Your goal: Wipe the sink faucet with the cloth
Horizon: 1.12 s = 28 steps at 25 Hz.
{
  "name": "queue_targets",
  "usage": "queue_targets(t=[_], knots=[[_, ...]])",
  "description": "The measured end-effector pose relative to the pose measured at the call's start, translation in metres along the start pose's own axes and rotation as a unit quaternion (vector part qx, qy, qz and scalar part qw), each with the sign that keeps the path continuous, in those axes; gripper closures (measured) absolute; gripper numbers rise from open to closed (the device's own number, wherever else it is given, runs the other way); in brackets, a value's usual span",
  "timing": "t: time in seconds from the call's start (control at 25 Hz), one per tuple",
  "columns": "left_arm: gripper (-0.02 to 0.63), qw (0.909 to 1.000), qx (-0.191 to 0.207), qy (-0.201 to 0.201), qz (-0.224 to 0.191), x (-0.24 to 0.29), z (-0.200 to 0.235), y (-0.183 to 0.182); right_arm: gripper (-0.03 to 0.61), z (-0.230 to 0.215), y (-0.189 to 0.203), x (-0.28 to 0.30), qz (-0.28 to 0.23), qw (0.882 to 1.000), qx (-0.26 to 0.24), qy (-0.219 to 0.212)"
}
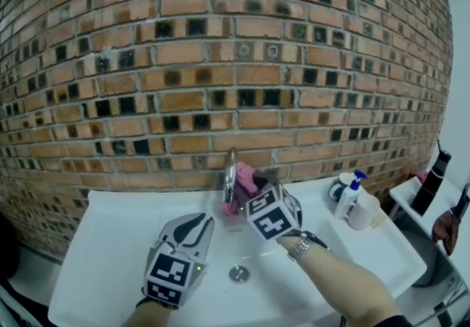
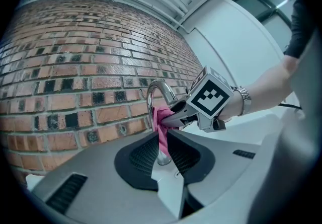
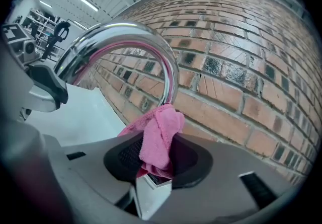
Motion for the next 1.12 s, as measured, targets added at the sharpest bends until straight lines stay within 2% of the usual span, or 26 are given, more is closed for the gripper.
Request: queue_targets(t=[0.28,0.6,1.12], knots=[[0.555,1.0,-0.003,-0.001,0.001,0.0,-0.002,0.0,0.465,0.01,0.002,-0.002,0.002,1.0,0.01,-0.01],[0.555,1.0,0.004,0.0,-0.001,0.0,0.0,0.001,0.465,0.027,0.001,0.002,-0.004,0.999,0.017,-0.044],[0.555,1.0,-0.001,-0.001,0.001,0.0,0.0,0.001,0.457,0.02,-0.002,0.006,-0.019,0.997,0.048,-0.06]])
Point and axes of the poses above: the fingertips, and each gripper's own axes: x forward along the fingers, z to its left, y out of its underside, the point moved 6 cm from there along -x, backward along the fingers, and after that the axes turned 5 degrees about -y, right-handed, at the moved point
